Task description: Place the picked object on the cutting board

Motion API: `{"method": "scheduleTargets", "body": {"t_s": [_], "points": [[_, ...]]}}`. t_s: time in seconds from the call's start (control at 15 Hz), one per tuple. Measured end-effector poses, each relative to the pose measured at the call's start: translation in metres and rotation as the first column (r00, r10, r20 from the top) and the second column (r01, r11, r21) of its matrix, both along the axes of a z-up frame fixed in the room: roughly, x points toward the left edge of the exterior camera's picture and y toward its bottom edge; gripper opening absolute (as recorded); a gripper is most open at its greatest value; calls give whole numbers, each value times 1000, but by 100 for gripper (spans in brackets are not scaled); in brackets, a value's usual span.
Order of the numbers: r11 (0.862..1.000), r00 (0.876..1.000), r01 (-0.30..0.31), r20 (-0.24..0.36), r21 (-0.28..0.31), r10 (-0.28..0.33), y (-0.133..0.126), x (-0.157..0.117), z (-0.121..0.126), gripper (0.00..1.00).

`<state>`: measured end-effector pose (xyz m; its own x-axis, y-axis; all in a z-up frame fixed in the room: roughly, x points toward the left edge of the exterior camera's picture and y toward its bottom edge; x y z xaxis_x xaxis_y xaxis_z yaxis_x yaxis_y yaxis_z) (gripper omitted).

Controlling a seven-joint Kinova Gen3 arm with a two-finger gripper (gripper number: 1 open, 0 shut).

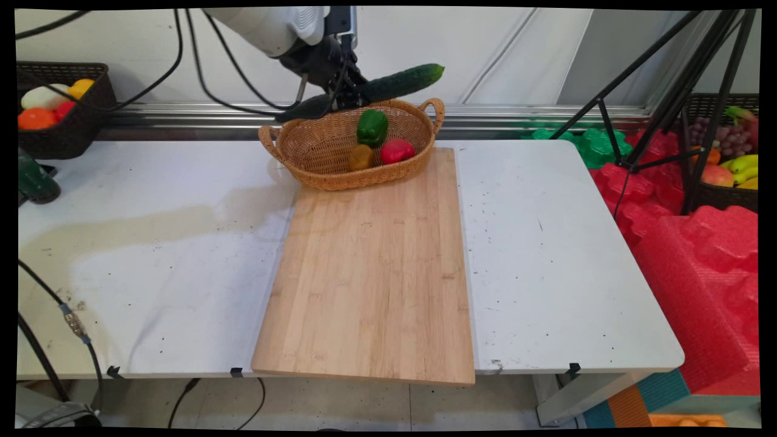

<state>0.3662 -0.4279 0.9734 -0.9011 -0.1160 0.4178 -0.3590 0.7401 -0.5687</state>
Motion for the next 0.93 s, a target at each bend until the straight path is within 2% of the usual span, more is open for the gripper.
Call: {"method": "scheduleTargets", "body": {"t_s": [0.27,0.6,0.93], "points": [[997,999,28,-24,73,-26,53,-13,5,0],[984,998,52,-34,170,-47,97,-29,-5,0],[968,997,74,-26,240,-70,114,-48,-25,0]]}}
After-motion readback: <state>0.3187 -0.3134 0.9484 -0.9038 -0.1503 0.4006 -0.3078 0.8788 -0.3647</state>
